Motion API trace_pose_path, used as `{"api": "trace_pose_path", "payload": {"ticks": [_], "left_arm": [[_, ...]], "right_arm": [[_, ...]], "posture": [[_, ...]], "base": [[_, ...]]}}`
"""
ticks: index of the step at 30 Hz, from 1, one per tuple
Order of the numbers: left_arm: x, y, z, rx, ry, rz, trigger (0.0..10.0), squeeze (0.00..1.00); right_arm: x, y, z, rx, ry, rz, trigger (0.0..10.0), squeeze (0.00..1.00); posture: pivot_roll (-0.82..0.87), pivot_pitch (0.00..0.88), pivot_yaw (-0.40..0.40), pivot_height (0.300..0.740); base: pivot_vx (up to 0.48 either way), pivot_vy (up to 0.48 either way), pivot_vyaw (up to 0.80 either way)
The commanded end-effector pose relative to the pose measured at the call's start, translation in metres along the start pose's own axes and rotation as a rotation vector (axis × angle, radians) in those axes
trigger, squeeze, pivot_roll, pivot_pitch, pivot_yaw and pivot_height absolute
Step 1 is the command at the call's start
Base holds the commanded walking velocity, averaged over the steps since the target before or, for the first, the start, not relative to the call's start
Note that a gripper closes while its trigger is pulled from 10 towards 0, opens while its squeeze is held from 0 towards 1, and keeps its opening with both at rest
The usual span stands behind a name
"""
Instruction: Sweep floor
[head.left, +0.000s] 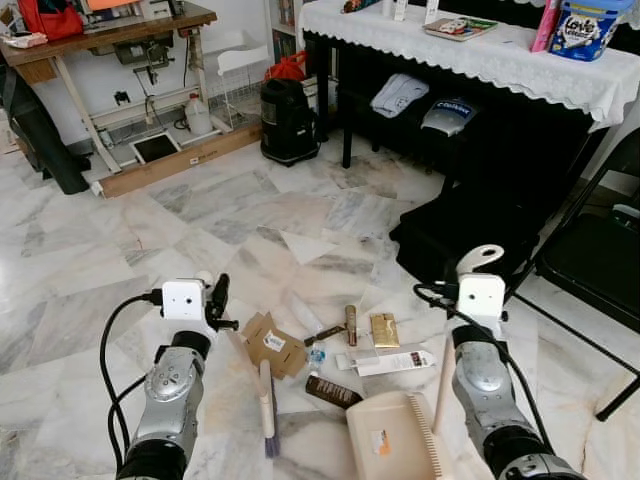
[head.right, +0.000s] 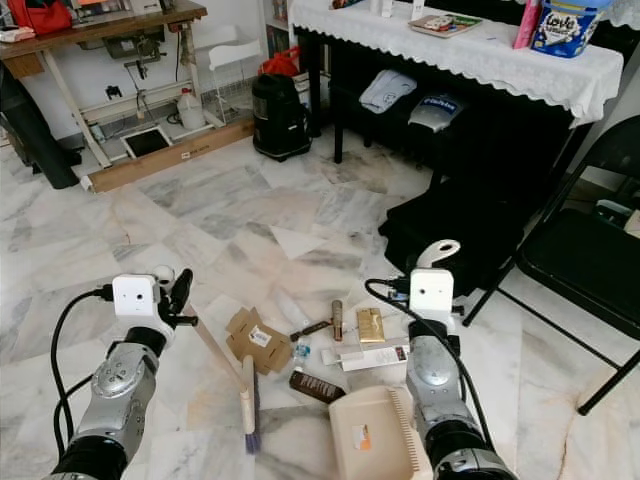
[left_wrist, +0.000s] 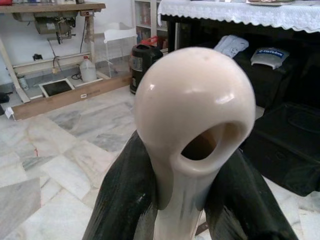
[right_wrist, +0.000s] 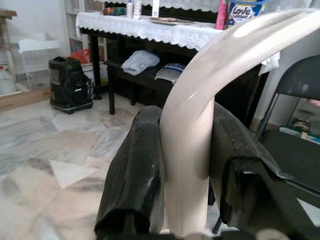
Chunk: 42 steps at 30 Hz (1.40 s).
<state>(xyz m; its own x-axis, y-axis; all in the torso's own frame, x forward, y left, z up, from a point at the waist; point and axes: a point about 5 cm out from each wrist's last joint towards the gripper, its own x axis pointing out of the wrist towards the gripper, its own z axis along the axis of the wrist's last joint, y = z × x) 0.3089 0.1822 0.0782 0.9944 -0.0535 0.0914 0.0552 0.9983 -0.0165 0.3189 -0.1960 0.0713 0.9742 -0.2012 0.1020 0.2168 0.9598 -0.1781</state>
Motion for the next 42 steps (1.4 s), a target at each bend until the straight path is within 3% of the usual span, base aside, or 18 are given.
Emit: {"api": "trace_pose_path", "payload": {"ticks": [1,21,42], "left_arm": [[0.0031,0.0005,0.0081,0.005,-0.033,-0.008,10.0,0.00],[0.0039,0.0011,0.0096,0.007,-0.041,-0.008,10.0,0.00],[0.0040,0.0014,0.0098,0.008,-0.043,-0.011,10.0,0.00]], "right_arm": [[0.0035,-0.0033,0.0108,0.003,-0.063,-0.022,10.0,0.00],[0.0049,0.0002,0.0146,0.002,-0.073,-0.030,10.0,0.00],[0.0057,0.0026,0.0167,0.016,-0.079,-0.025,10.0,0.00]], "posture": [[-0.05,0.000,0.050,0.740],[-0.04,0.000,0.048,0.740],[-0.05,0.000,0.051,0.740]], "base": [[0.000,0.000,0.00],[0.000,0.000,0.00],[0.258,0.000,0.00]]}}
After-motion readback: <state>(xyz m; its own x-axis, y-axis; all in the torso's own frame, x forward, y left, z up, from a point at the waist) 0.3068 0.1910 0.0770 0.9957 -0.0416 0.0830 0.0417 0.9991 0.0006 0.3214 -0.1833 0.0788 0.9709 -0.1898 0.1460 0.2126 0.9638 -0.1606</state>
